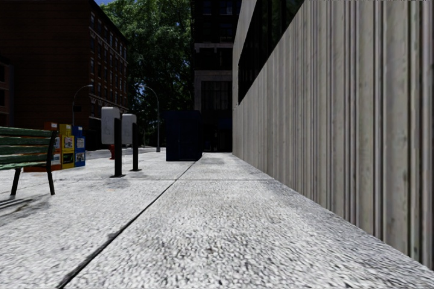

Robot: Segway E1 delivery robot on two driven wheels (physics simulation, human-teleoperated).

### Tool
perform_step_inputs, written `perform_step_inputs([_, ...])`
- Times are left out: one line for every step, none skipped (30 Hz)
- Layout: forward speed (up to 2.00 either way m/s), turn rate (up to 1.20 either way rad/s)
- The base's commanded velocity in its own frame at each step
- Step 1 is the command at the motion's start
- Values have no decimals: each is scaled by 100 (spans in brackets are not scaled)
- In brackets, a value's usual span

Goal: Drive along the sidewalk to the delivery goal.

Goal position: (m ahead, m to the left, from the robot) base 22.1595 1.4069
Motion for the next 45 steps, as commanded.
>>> perform_step_inputs([200,0])
perform_step_inputs([200,0])
perform_step_inputs([200,0])
perform_step_inputs([200,0])
perform_step_inputs([200,0])
perform_step_inputs([200,0])
perform_step_inputs([200,0])
perform_step_inputs([200,0])
perform_step_inputs([200,0])
perform_step_inputs([200,0])
perform_step_inputs([200,0])
perform_step_inputs([200,0])
perform_step_inputs([200,0])
perform_step_inputs([200,0])
perform_step_inputs([200,0])
perform_step_inputs([200,0])
perform_step_inputs([200,0])
perform_step_inputs([200,0])
perform_step_inputs([200,0])
perform_step_inputs([200,0])
perform_step_inputs([200,0])
perform_step_inputs([200,0])
perform_step_inputs([200,0])
perform_step_inputs([200,0])
perform_step_inputs([200,0])
perform_step_inputs([200,0])
perform_step_inputs([200,0])
perform_step_inputs([200,0])
perform_step_inputs([200,0])
perform_step_inputs([200,0])
perform_step_inputs([200,0])
perform_step_inputs([200,0])
perform_step_inputs([200,0])
perform_step_inputs([200,0])
perform_step_inputs([200,0])
perform_step_inputs([200,0])
perform_step_inputs([200,0])
perform_step_inputs([200,0])
perform_step_inputs([200,0])
perform_step_inputs([200,0])
perform_step_inputs([200,0])
perform_step_inputs([200,0])
perform_step_inputs([200,0])
perform_step_inputs([200,0])
perform_step_inputs([200,0])
